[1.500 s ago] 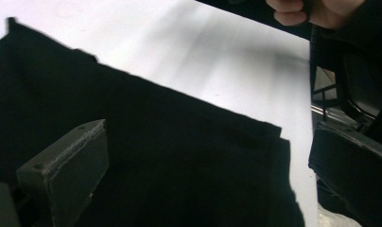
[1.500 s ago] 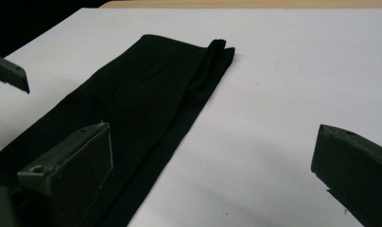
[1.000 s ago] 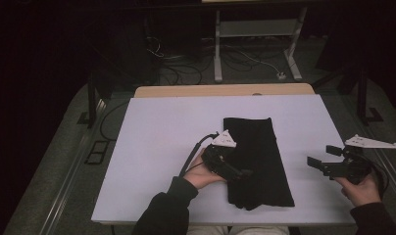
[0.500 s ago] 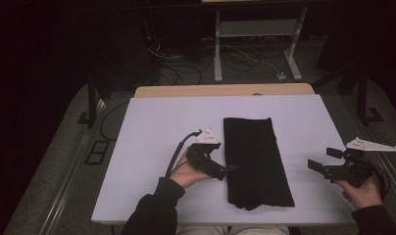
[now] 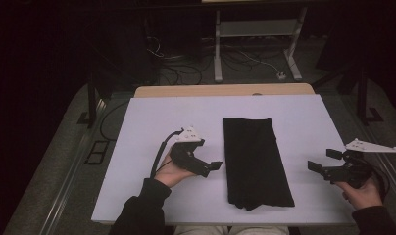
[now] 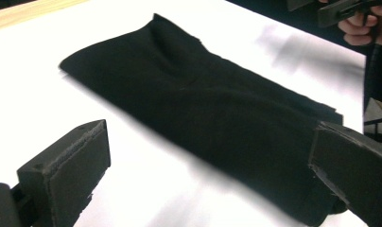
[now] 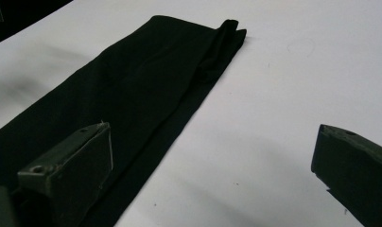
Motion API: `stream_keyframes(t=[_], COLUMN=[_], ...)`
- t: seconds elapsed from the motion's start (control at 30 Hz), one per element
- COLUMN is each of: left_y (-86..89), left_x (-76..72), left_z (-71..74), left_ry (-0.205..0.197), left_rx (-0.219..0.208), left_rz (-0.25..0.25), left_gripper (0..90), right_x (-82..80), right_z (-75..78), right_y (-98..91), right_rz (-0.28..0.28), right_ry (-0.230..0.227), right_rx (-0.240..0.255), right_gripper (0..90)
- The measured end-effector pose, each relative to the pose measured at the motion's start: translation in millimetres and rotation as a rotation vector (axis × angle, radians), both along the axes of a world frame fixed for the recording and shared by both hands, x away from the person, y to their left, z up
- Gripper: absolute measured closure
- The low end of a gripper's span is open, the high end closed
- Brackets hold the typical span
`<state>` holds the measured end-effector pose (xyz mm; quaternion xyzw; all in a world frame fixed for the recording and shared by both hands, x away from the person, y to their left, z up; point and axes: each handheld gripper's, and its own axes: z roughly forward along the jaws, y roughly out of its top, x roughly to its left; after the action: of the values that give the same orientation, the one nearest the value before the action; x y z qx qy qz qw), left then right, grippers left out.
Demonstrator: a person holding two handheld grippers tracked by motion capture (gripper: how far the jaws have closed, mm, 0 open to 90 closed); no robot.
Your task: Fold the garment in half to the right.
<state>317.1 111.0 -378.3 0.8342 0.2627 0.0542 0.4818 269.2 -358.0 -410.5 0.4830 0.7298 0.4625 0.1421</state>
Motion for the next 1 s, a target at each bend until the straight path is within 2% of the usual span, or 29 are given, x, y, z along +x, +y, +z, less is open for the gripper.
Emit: stream_keyframes(t=[0.3, 0.5, 0.7, 0.83, 1.0], left_y=[21.6, 34.4, 51.2, 62.9, 77.2], left_x=[-1.7, -4.5, -6.3, -9.0, -13.4], left_z=[-4.2, -9.1, -17.0, -19.1, -21.8], left_ry=[0.002, -0.011, -0.002, -0.018, -0.015], left_rx=[-0.002, 0.006, 0.003, 0.005, 0.004], left_rz=[0.046, 0.065, 0.106, 0.137, 0.156], left_gripper=[0.0, 0.0, 0.0, 0.0, 0.0], right_x=[-0.4, -0.3, -0.4, -0.5, -0.5], right_z=[-0.9, -1.4, -1.6, -1.5, -1.8], right_y=[0.7, 1.2, 1.4, 1.6, 1.9], right_rz=[0.000, 0.004, 0.005, 0.006, 0.007], right_ry=[0.004, 0.002, 0.003, 0.003, 0.004], right_rx=[-0.002, -0.006, -0.006, -0.007, -0.008], right_gripper=[0.0, 0.0, 0.0, 0.0, 0.0])
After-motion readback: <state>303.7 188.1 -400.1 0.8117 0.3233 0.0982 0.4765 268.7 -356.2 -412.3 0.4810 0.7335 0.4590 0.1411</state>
